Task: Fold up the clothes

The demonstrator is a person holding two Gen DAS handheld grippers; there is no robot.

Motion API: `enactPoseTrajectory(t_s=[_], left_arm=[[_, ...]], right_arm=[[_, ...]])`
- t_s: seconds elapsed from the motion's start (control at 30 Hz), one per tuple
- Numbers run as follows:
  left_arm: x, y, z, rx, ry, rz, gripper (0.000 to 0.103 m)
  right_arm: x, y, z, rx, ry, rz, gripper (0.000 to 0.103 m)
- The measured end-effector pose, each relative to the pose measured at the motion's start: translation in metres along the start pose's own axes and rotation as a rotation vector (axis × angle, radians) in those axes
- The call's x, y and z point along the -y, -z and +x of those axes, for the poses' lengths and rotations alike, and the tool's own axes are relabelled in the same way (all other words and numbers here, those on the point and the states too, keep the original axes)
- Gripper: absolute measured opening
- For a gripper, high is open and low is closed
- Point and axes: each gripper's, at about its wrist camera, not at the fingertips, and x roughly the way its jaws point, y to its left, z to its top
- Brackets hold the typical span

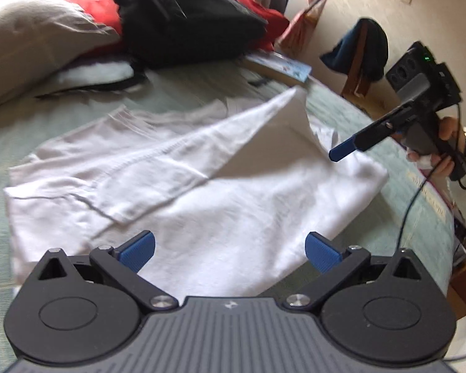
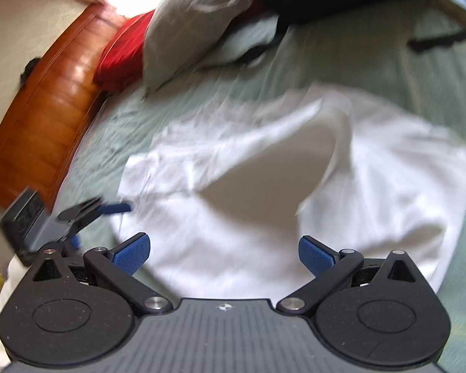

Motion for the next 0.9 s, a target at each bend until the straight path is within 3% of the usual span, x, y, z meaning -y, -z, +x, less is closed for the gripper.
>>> enactPoseTrajectory(t_s=[0.17, 0.3, 0.47, 0.67, 0.77, 0.9], left_arm=[[-0.007, 0.004, 0.014, -0.014, -0.009, -0.039, 0.102], [-0.013, 0.001, 0.01, 0.001, -0.012, -0.071, 0.102], [-0.022, 0.003, 0.003, 0.017, -0.031, -0.095, 0.102], [-0.032, 0.003, -0.003, 0.035, -0.055, -0.129, 0.102], [-0.039, 0.002, -0.006, 0.029, -0.032, -0.158, 0.102], [-0.038, 0.002, -0.005, -0.005, 0.079, -0.165, 0.102]], right_arm=[[0.005, 0.016, 0.017, -0.013, 0.029, -0.047, 0.103], [0.005, 0.004, 0.01, 0.052, 0.017, -0.066, 0.103], [0.021, -0.03, -0.01, 0.161, 0.151, -0.075, 0.103], [0.059, -0.06, -0.035, 0.329, 0.283, 0.034, 0.103], [0.061, -0.053, -0.045, 0.361, 0.251, 0.061, 0.103], [0.039, -0.029, -0.038, 0.32, 0.226, -0.015, 0.103]])
